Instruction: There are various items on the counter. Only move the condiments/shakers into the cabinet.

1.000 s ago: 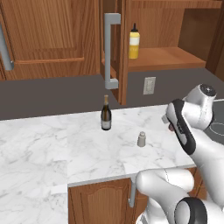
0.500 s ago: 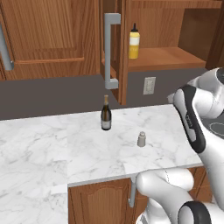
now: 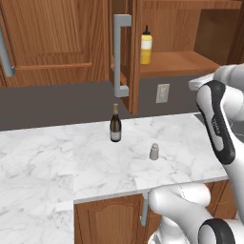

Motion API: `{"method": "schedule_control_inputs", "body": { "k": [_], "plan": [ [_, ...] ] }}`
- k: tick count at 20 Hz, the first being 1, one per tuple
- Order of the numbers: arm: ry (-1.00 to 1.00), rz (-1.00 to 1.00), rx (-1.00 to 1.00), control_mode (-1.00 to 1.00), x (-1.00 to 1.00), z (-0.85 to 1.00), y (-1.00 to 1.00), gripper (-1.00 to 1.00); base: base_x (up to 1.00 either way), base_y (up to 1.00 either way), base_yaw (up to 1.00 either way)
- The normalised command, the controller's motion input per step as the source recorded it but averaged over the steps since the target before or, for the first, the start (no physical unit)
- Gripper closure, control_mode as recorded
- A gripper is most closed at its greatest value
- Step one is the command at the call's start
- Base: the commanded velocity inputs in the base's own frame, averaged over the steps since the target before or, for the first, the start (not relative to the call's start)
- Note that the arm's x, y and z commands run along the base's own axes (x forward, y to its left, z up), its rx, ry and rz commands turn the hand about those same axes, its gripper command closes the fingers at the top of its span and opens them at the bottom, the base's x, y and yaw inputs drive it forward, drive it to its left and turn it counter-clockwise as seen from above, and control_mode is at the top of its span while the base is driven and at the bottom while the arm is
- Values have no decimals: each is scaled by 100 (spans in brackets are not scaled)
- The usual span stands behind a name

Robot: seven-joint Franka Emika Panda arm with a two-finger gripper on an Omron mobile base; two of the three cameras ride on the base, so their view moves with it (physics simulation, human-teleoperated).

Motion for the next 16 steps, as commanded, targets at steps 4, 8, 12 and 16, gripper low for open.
{"method": "schedule_control_inputs", "body": {
  "k": [4,8,12,16],
  "plan": [
    [-7,0,0,-100,-10,100,0,100,0,0,0],
    [0,0,-2,-100,-1,100,1,100,0,0,0],
    [-3,0,0,-100,-1,23,5,100,0,0,0],
    [0,0,0,-100,11,-9,8,100,0,0,0]
  ]
}}
